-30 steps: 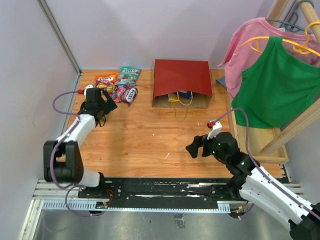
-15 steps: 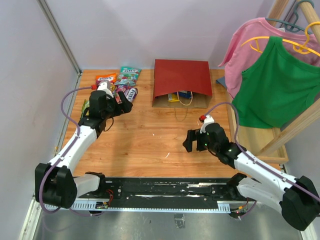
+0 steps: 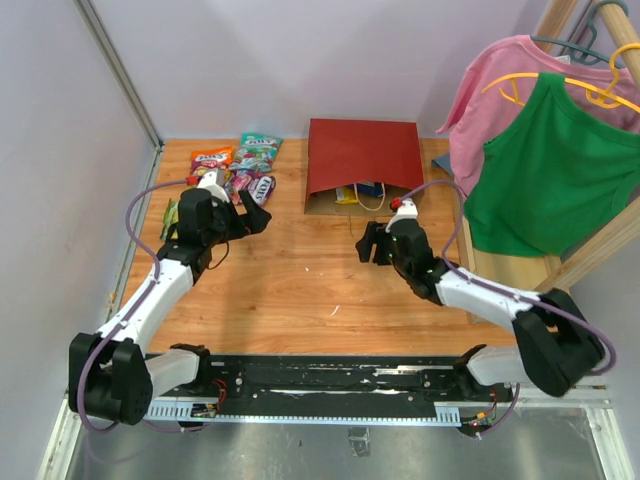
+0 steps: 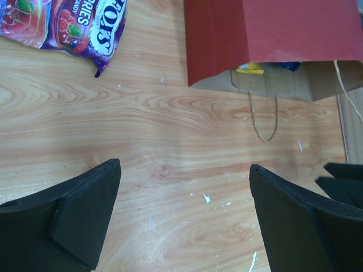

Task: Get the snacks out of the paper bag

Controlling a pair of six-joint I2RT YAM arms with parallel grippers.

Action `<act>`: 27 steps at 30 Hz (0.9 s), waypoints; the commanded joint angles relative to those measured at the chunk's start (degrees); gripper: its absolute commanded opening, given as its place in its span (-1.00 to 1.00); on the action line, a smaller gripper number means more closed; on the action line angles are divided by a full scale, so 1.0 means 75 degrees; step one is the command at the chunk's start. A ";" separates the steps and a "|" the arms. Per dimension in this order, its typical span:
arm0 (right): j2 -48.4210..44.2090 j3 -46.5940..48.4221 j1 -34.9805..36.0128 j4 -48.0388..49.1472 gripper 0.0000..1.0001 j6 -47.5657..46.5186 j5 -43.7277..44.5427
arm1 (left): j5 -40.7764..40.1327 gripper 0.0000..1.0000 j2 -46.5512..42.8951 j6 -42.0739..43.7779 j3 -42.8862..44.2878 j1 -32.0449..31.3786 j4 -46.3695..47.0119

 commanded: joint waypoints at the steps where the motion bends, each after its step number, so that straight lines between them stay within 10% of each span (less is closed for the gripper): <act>1: 0.1266 0.0717 -0.0160 0.1811 0.31 0.1011 0.0694 | 0.0194 0.99 -0.0287 -0.0038 -0.0078 -0.0011 0.0327; 11: 0.4326 0.0881 -0.0363 0.5804 0.05 0.3011 0.1878 | 0.0331 0.99 -0.0790 -0.0153 -0.0568 -0.0007 0.0450; 27: 0.6074 0.2605 -0.0619 0.5610 0.00 0.4039 0.1634 | 0.0493 0.99 -0.0985 -0.0246 -0.0945 -0.0006 0.0692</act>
